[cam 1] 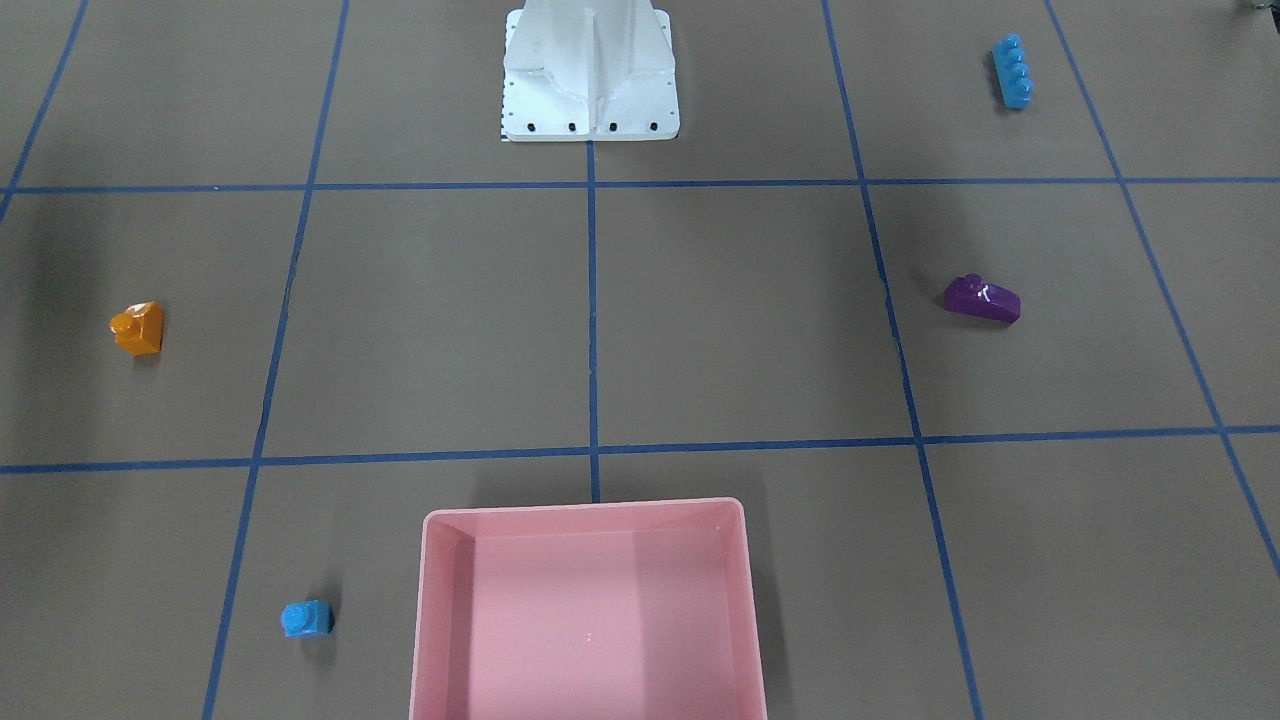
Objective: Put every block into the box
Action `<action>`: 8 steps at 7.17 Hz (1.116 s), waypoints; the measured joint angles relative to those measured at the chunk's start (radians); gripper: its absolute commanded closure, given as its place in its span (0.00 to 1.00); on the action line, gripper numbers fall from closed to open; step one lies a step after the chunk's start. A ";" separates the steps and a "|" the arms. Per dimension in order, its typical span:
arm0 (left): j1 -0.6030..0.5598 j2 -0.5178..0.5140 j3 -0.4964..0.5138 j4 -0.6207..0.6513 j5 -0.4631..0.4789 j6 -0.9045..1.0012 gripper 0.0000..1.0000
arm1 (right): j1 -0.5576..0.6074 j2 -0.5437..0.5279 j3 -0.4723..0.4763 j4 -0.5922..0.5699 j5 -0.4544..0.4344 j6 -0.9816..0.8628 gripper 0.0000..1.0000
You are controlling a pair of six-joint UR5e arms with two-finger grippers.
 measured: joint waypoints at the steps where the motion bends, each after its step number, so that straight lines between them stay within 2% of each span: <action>1: 0.038 -0.006 -0.005 -0.019 0.001 -0.085 0.00 | -0.057 0.000 0.002 0.059 -0.008 0.115 0.00; 4: 0.092 -0.008 -0.012 -0.155 -0.001 -0.352 0.00 | -0.243 -0.033 0.005 0.326 -0.125 0.485 0.00; 6: 0.095 -0.010 -0.013 -0.173 -0.002 -0.378 0.00 | -0.324 -0.073 0.009 0.376 -0.144 0.547 0.00; 8: 0.095 -0.011 -0.014 -0.175 -0.003 -0.381 0.00 | -0.371 -0.144 0.040 0.372 -0.138 0.549 0.00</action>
